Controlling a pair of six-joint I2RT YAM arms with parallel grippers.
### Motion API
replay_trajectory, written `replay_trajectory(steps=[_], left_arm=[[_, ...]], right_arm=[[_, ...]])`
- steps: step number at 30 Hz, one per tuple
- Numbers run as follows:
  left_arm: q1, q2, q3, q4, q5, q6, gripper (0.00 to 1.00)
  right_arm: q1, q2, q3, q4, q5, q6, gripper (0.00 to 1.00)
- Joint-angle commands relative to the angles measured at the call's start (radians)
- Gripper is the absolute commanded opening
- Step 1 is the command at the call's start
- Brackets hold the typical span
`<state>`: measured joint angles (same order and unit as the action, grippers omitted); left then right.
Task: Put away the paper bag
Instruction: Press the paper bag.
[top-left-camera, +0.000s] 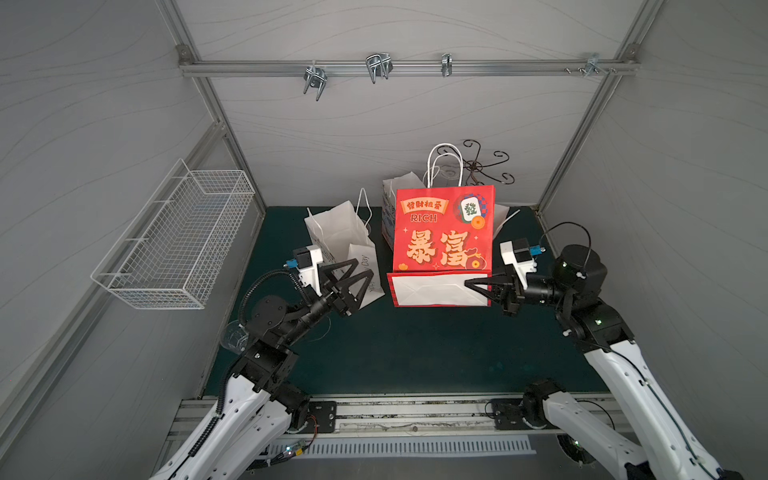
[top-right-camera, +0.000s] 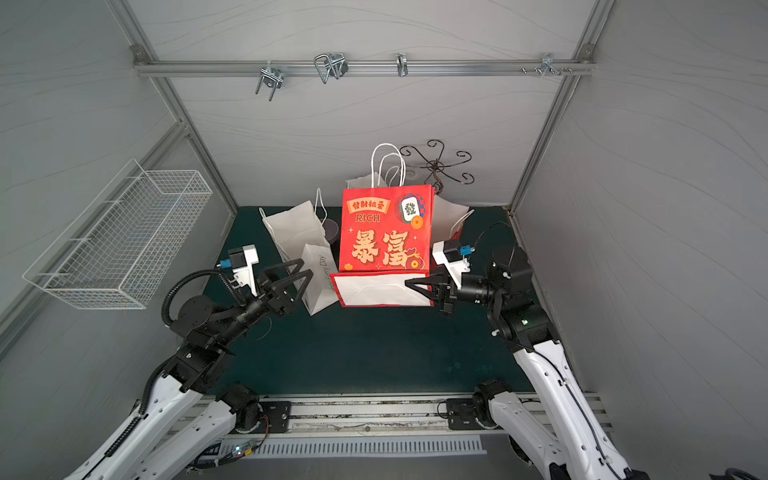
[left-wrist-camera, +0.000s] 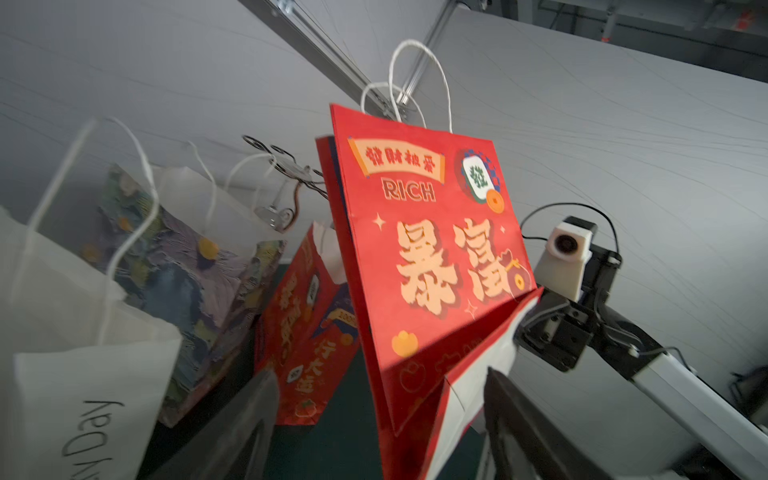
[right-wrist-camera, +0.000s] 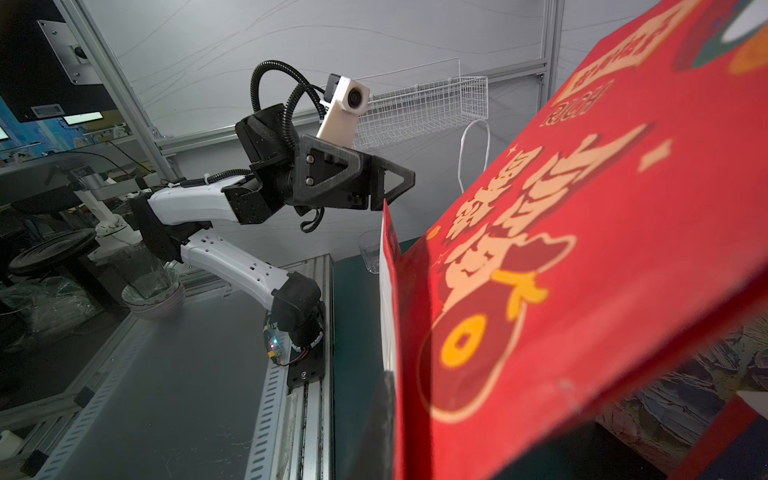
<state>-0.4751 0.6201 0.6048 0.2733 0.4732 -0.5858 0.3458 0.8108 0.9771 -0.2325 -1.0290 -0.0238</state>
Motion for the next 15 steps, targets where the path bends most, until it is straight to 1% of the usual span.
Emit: replay_trajectory(steps=[1, 3, 4, 9, 11, 13, 15], left_arm=[[-0.009, 0.076, -0.037, 0.135, 0.347, -0.167, 0.99], [-0.023, 0.107, -0.047, 0.213, 0.398, -0.206, 1.0], [-0.033, 0.115, -0.045, 0.219, 0.4, -0.196, 1.0], [-0.06, 0.142, -0.023, 0.277, 0.391, -0.147, 0.99], [-0.059, 0.156, -0.022, 0.298, 0.363, -0.137, 0.99], [-0.06, 0.17, -0.023, 0.336, 0.339, -0.142, 0.95], [-0.06, 0.189, -0.028, 0.398, 0.31, -0.169, 0.87]], right_arm=[[0.013, 0.014, 0.036, 0.029, -0.019, -0.002, 0.0], [0.024, 0.023, 0.045, 0.033, -0.037, 0.002, 0.0], [0.032, 0.027, 0.048, 0.036, -0.043, 0.005, 0.0], [0.069, 0.038, 0.049, 0.044, -0.042, 0.024, 0.0], [0.079, 0.038, 0.038, 0.072, -0.05, 0.056, 0.0], [0.084, 0.04, 0.018, 0.108, -0.06, 0.099, 0.0], [0.089, 0.04, -0.001, 0.13, -0.065, 0.133, 0.0]])
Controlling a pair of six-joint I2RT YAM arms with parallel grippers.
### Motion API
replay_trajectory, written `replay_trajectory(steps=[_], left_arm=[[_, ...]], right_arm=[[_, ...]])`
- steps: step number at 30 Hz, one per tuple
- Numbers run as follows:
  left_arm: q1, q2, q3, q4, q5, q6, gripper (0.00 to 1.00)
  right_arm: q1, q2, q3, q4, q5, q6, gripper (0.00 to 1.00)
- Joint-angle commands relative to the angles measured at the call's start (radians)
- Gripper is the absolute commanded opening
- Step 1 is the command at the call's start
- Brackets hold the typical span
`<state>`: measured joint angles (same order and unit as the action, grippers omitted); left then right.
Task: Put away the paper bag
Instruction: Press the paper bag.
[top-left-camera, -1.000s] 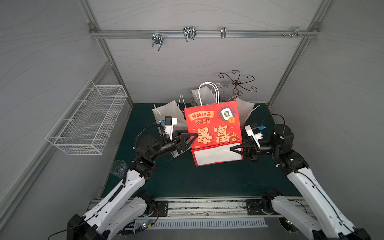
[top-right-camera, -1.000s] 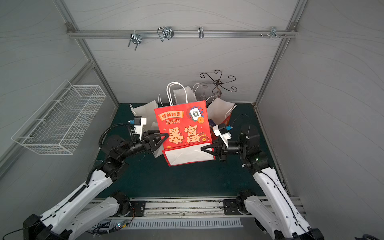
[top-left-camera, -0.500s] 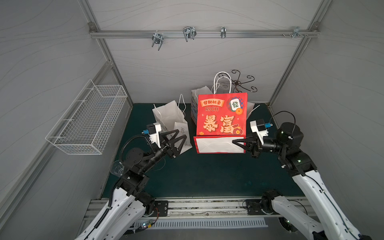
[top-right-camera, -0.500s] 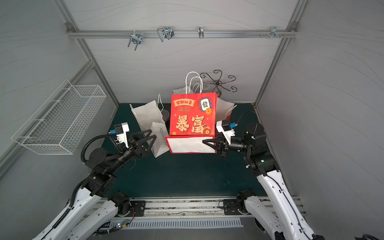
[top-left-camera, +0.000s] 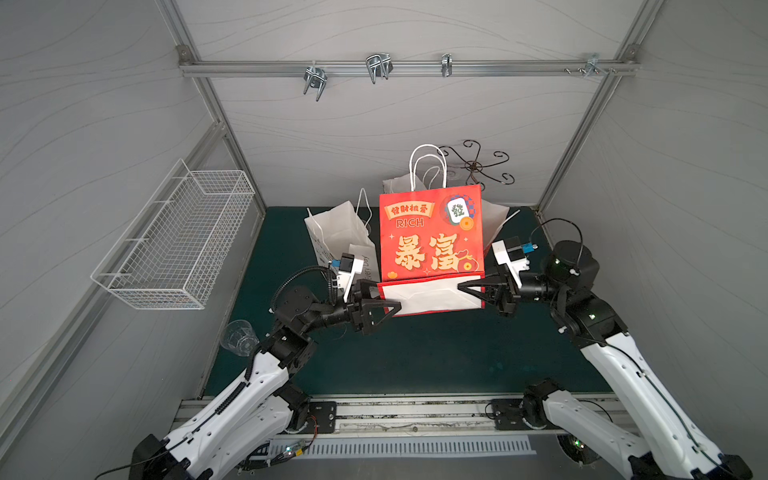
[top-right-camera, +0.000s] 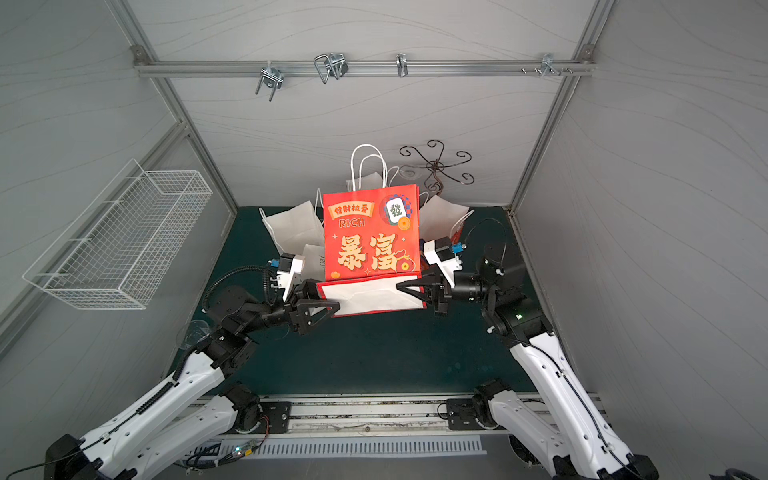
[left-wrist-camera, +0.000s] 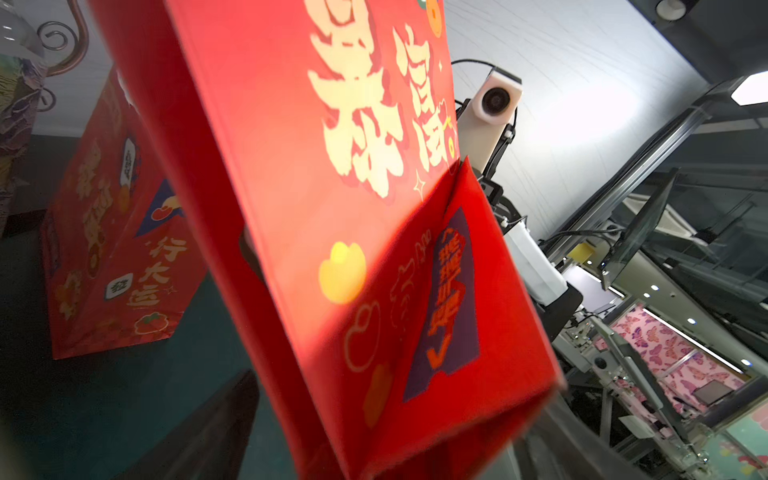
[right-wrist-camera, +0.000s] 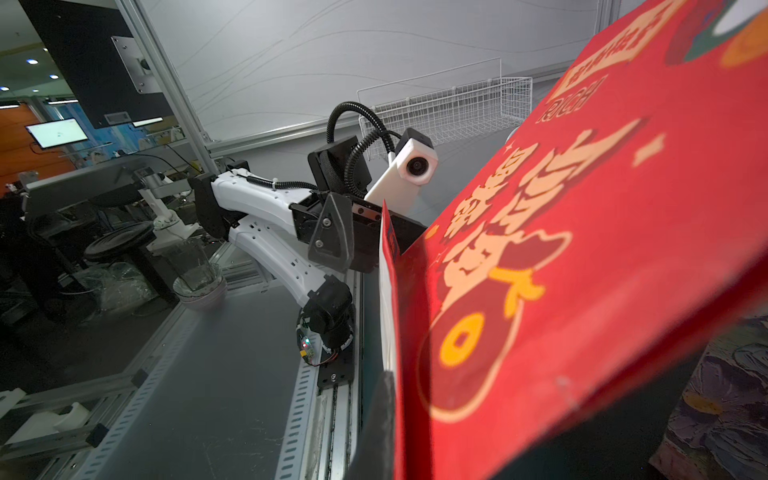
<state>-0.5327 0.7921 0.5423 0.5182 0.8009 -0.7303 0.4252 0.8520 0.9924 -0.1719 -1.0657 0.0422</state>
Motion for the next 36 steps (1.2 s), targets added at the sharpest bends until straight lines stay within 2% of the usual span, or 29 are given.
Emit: replay_trajectory(steps=[1, 3, 7, 12, 14, 16, 18, 22, 26, 29, 31, 33, 34, 36], left_arm=[[-0.002, 0.027, 0.034, 0.18, -0.025, -0.036, 0.81], [-0.001, 0.053, 0.038, 0.221, -0.043, -0.057, 0.68], [-0.001, 0.091, 0.041, 0.295, -0.076, -0.099, 0.51], [-0.004, 0.1, 0.039, 0.307, -0.109, -0.089, 0.01], [-0.003, 0.095, 0.047, 0.267, -0.109, -0.066, 0.0], [-0.004, 0.086, 0.051, 0.224, -0.114, -0.04, 0.0], [-0.006, 0.071, 0.054, 0.176, -0.136, -0.013, 0.0], [-0.005, 0.061, 0.061, 0.12, -0.127, 0.018, 0.0], [-0.004, 0.062, 0.062, 0.094, -0.088, 0.025, 0.0], [-0.006, 0.064, 0.063, 0.076, -0.06, 0.025, 0.0], [-0.007, 0.063, 0.065, 0.068, -0.046, 0.026, 0.0], [-0.009, 0.06, 0.065, 0.057, -0.047, 0.031, 0.0], [-0.008, 0.057, 0.064, 0.053, -0.047, 0.034, 0.0], [-0.008, 0.05, 0.063, 0.035, -0.053, 0.046, 0.0]], right_arm=[[0.013, -0.001, -0.024, 0.077, -0.028, 0.078, 0.0], [0.02, -0.002, -0.041, 0.084, -0.024, 0.096, 0.0], [0.023, -0.006, -0.059, 0.043, -0.013, 0.077, 0.01], [0.023, -0.011, -0.074, 0.017, -0.001, 0.069, 0.02], [0.022, -0.011, -0.069, 0.002, 0.012, 0.085, 0.09], [0.022, -0.013, -0.06, -0.036, 0.031, 0.087, 0.28], [0.023, -0.022, -0.054, -0.084, 0.051, 0.083, 0.41], [0.023, -0.05, -0.07, -0.083, 0.077, 0.101, 0.43], [0.022, -0.052, -0.064, -0.046, 0.154, 0.116, 0.37], [0.021, -0.026, -0.051, -0.029, 0.168, 0.122, 0.3], [0.021, -0.015, -0.057, -0.012, 0.163, 0.133, 0.19], [0.022, -0.007, -0.069, 0.007, 0.145, 0.143, 0.04], [0.022, -0.007, -0.075, 0.018, 0.139, 0.148, 0.0], [0.022, -0.013, -0.088, 0.039, 0.136, 0.162, 0.0]])
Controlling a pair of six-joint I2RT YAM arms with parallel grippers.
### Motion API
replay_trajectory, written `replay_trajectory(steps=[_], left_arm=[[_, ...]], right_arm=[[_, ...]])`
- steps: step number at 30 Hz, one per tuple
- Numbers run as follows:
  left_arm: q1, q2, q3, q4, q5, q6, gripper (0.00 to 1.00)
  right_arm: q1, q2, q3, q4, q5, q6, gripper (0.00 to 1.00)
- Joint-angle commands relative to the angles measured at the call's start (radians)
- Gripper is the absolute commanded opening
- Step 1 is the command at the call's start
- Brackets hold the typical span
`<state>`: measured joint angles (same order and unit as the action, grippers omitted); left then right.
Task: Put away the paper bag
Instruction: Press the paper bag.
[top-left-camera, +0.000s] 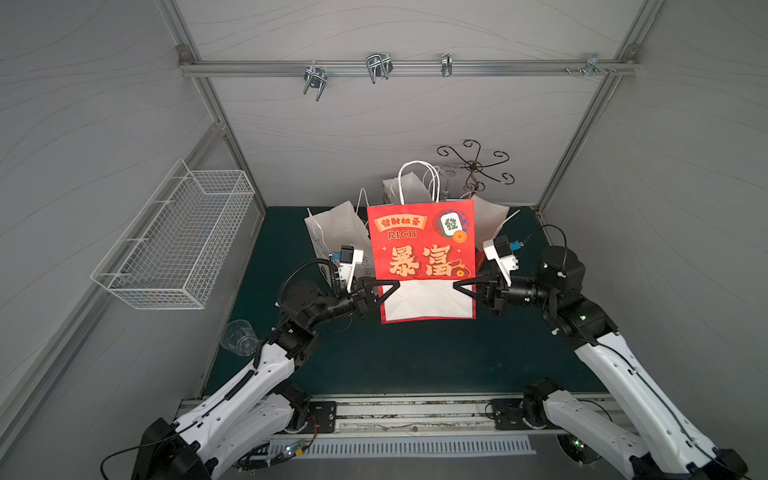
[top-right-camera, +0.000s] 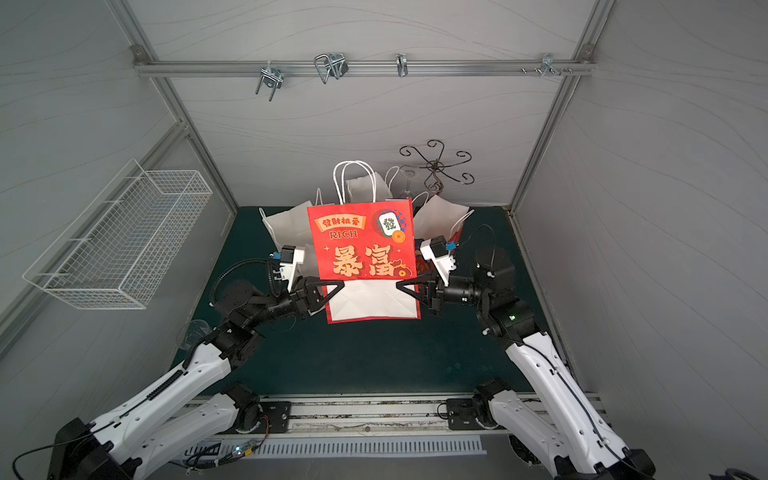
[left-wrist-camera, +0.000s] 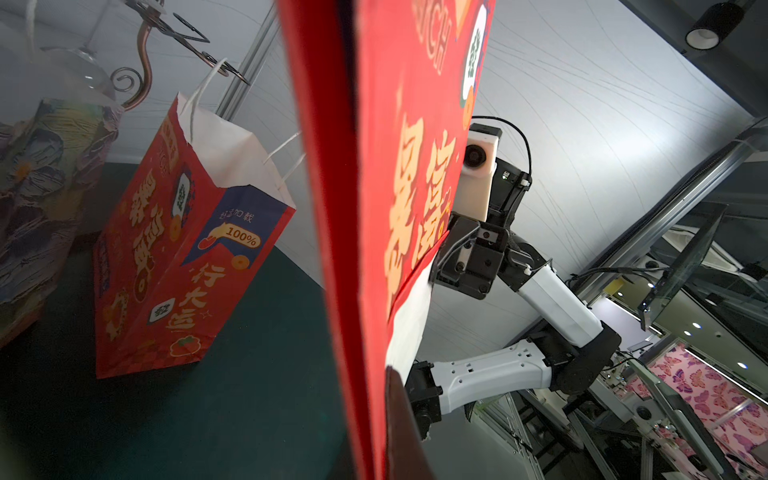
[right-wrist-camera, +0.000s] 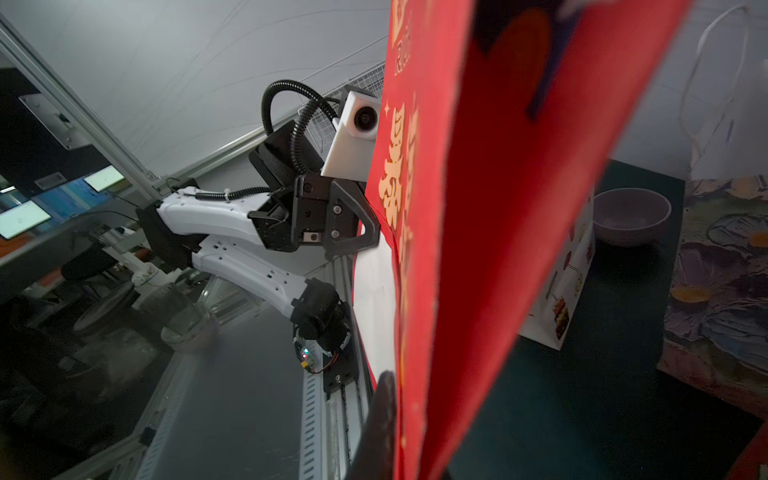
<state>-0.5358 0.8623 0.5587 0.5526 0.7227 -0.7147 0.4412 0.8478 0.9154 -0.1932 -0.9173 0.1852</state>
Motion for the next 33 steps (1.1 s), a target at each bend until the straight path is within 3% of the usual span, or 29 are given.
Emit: replay_trajectory(steps=[1, 2, 3, 4, 5, 10, 14, 18, 19, 20, 21, 24, 27, 31, 33], left_arm=[[-0.004, -0.023, 0.047, -0.01, 0.023, 0.036, 0.0], [-0.004, -0.026, 0.047, -0.019, 0.024, 0.044, 0.0], [-0.005, -0.028, 0.044, -0.029, 0.024, 0.049, 0.0], [-0.005, -0.029, 0.043, -0.036, 0.025, 0.053, 0.0], [-0.005, -0.031, 0.039, -0.041, 0.028, 0.054, 0.0], [-0.007, -0.025, 0.04, -0.068, 0.064, 0.062, 0.0], [-0.007, -0.027, 0.037, -0.068, 0.073, 0.064, 0.0], [-0.006, -0.029, 0.035, -0.084, 0.08, 0.076, 0.0], [-0.007, -0.029, 0.033, -0.085, 0.08, 0.077, 0.0], [-0.007, -0.031, 0.03, -0.086, 0.08, 0.078, 0.0], [-0.006, -0.032, 0.026, -0.088, 0.079, 0.08, 0.0], [-0.006, -0.036, 0.017, -0.102, 0.083, 0.087, 0.0], [-0.008, -0.043, 0.008, -0.115, 0.09, 0.094, 0.0], [-0.008, -0.046, 0.003, -0.12, 0.101, 0.103, 0.0], [-0.008, -0.049, -0.002, -0.154, 0.1, 0.104, 0.0]], right_arm=[[0.006, -0.011, -0.013, 0.064, -0.009, 0.022, 0.0], [0.005, -0.016, -0.013, 0.066, 0.003, 0.023, 0.06], [0.005, -0.02, -0.012, 0.065, 0.023, 0.024, 0.28], [0.005, -0.021, -0.01, 0.062, 0.05, 0.024, 0.42], [0.005, -0.023, -0.009, 0.062, 0.074, 0.024, 0.45], [0.004, -0.005, 0.002, 0.082, 0.058, 0.024, 0.32], [0.005, 0.008, 0.001, 0.098, 0.034, 0.029, 0.0], [0.005, 0.002, -0.003, 0.151, 0.05, 0.056, 0.0], [0.005, 0.003, -0.001, 0.152, 0.06, 0.059, 0.04], [0.005, 0.002, 0.005, 0.149, 0.078, 0.057, 0.19], [0.004, 0.002, 0.011, 0.149, 0.088, 0.056, 0.25], [-0.001, 0.006, 0.023, 0.161, 0.096, 0.058, 0.31], [-0.002, 0.015, 0.031, 0.172, 0.1, 0.063, 0.24], [-0.002, 0.026, 0.027, 0.193, 0.075, 0.077, 0.0], [-0.004, 0.024, 0.025, 0.205, 0.074, 0.083, 0.0]])
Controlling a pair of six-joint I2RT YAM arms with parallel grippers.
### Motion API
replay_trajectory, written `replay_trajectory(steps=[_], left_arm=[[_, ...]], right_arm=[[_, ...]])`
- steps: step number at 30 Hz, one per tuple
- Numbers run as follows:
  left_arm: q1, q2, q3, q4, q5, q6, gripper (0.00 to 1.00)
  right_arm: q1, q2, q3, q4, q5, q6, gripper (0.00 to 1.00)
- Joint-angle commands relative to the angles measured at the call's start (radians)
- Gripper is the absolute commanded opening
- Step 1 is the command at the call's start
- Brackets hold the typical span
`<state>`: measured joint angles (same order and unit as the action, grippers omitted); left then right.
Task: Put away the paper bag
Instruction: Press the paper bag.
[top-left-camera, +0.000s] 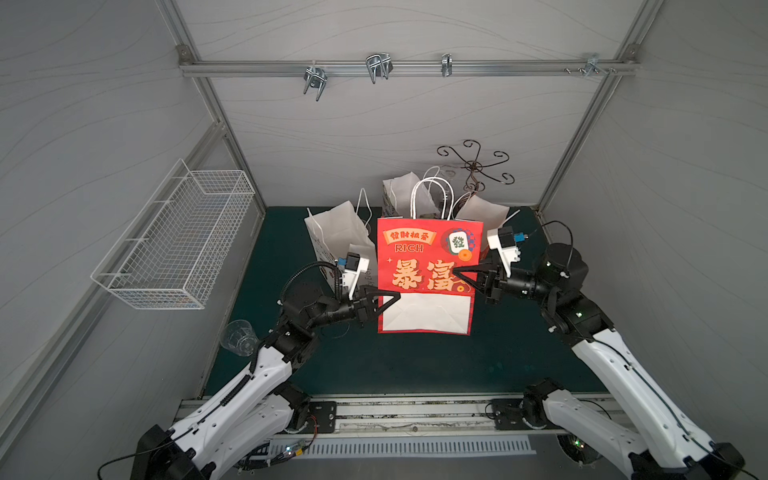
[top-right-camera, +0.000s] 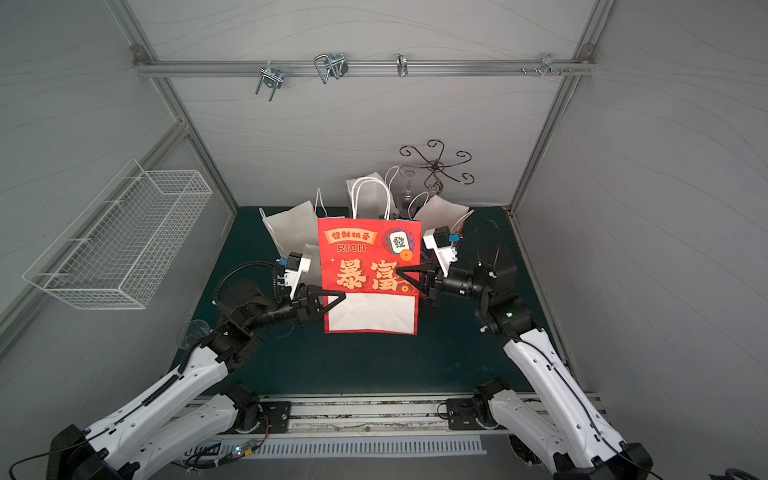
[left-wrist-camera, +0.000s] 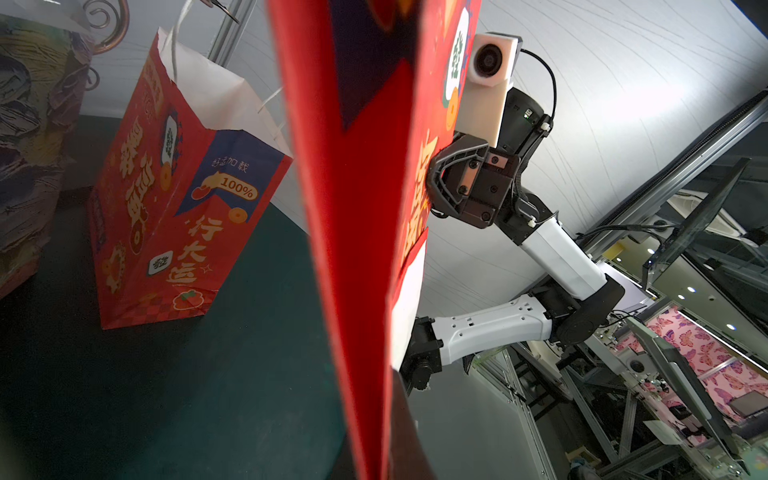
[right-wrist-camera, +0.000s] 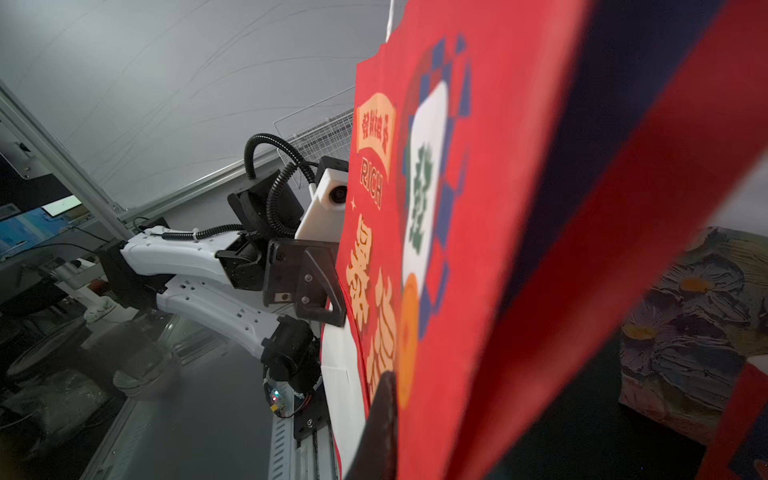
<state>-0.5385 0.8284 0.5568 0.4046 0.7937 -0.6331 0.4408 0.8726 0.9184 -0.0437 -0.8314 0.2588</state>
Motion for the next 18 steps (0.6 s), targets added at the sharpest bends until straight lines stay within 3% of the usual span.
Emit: replay_trajectory(steps=[1, 2, 4, 5, 9, 12, 14, 16, 18], left_arm=[[-0.005, -0.017, -0.003, -0.007, 0.027, 0.023, 0.0], [-0.005, -0.017, -0.005, -0.006, 0.026, 0.021, 0.0], [-0.005, -0.017, -0.012, -0.003, 0.025, 0.018, 0.0], [-0.005, -0.017, -0.014, -0.002, 0.024, 0.016, 0.0], [-0.006, -0.018, -0.027, -0.004, 0.028, 0.016, 0.0], [-0.005, -0.019, -0.037, -0.005, 0.03, 0.016, 0.0], [-0.005, -0.02, -0.04, -0.005, 0.031, 0.013, 0.0], [-0.006, -0.023, -0.044, -0.006, 0.032, 0.015, 0.0], [-0.006, -0.026, -0.047, -0.011, 0.029, 0.019, 0.0]], right_arm=[[-0.004, -0.003, 0.022, 0.06, -0.011, 0.011, 0.0], [-0.003, -0.003, 0.025, 0.065, -0.004, 0.012, 0.04], [-0.004, -0.003, 0.033, 0.064, 0.018, 0.014, 0.25], [-0.006, -0.003, 0.04, 0.064, 0.027, 0.01, 0.28], [-0.025, 0.003, 0.058, 0.09, 0.029, 0.019, 0.25], [-0.027, 0.02, 0.069, 0.093, 0.007, 0.022, 0.08], [-0.027, 0.028, 0.067, 0.102, -0.009, 0.035, 0.02], [-0.027, 0.027, 0.063, 0.107, -0.012, 0.04, 0.01], [-0.027, 0.021, 0.062, 0.108, 0.005, 0.044, 0.12]])
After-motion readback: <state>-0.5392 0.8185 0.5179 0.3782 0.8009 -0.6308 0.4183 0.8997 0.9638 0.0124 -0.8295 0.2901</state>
